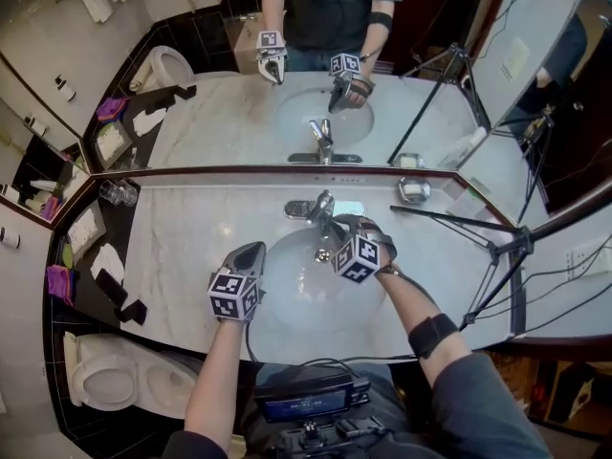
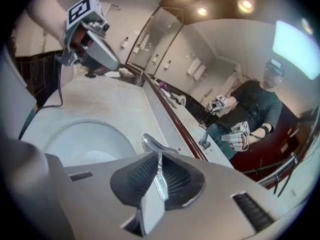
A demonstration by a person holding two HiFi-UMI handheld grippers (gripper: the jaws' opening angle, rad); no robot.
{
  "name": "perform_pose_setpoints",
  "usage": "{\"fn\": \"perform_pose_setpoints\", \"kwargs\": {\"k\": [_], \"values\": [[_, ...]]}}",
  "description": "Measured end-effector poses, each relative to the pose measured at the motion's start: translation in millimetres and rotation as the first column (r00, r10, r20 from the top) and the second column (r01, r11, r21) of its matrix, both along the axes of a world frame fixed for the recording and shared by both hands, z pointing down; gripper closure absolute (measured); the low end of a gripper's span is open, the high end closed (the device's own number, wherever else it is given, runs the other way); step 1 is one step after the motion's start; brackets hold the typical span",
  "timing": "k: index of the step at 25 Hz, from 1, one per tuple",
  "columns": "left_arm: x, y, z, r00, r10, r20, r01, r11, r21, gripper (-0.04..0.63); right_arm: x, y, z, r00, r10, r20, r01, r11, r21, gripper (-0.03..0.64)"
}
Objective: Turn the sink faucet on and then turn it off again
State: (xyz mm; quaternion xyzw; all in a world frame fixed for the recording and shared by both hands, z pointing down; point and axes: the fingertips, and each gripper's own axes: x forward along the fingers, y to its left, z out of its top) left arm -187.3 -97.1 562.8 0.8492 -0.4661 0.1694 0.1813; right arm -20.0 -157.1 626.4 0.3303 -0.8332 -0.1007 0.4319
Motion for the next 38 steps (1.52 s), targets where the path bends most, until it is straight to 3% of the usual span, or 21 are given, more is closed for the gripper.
{"fn": "perform_pose_setpoints", "kwargs": {"k": [3,6,11,16,20,26,33,38], "values": [[5.6,3.1,-1.9,1.0,0.016,-0.005,-0.016,1.0,0.005,0.594,17.0,10.0,-12.0,0.987,0.105,0.122,-0.098,0.993,-0.065,0.597],[7.6,5.8,-4.1,1.0,0.028,-0.006,-0.028,1.0,0.013,0.594,32.4,20.5,-30.1,0.94,0.225,0.258,-0.196,0.971,-0.135,0.597],[13.3,10.0,-9.1,0.999,0.04,-0.014,-0.039,0.999,0.021,0.594,67.4,37.7,-58.3,0.793,0.412,0.448,-0.329,0.91,-0.254,0.598],[11.5,16.3,-15.5,0.999,0.044,-0.023,-0.043,0.999,0.023,0.594,97.0,53.2,-64.6,0.636,0.524,0.567,-0.397,0.852,-0.341,0.598],[6.4,20.3,-17.3,0.999,0.032,-0.031,-0.031,0.999,0.02,0.594,107.5,64.7,-71.1,0.56,0.559,0.611,-0.419,0.828,-0.374,0.6],[4.2,26.1,-16.1,0.999,0.027,-0.032,-0.027,1.0,0.014,0.594,121.2,81.2,-64.5,0.535,0.584,0.61,-0.446,0.809,-0.383,0.601],[3.6,26.3,-16.1,0.999,0.027,-0.034,-0.026,1.0,0.014,0.594,125.6,87.0,-57.4,0.552,0.591,0.588,-0.455,0.805,-0.381,0.601],[2.7,24.1,-17.1,0.999,0.025,-0.035,-0.025,1.0,0.015,0.594,122.1,85.1,-54.9,0.592,0.572,0.568,-0.448,0.819,-0.358,0.601]]}}
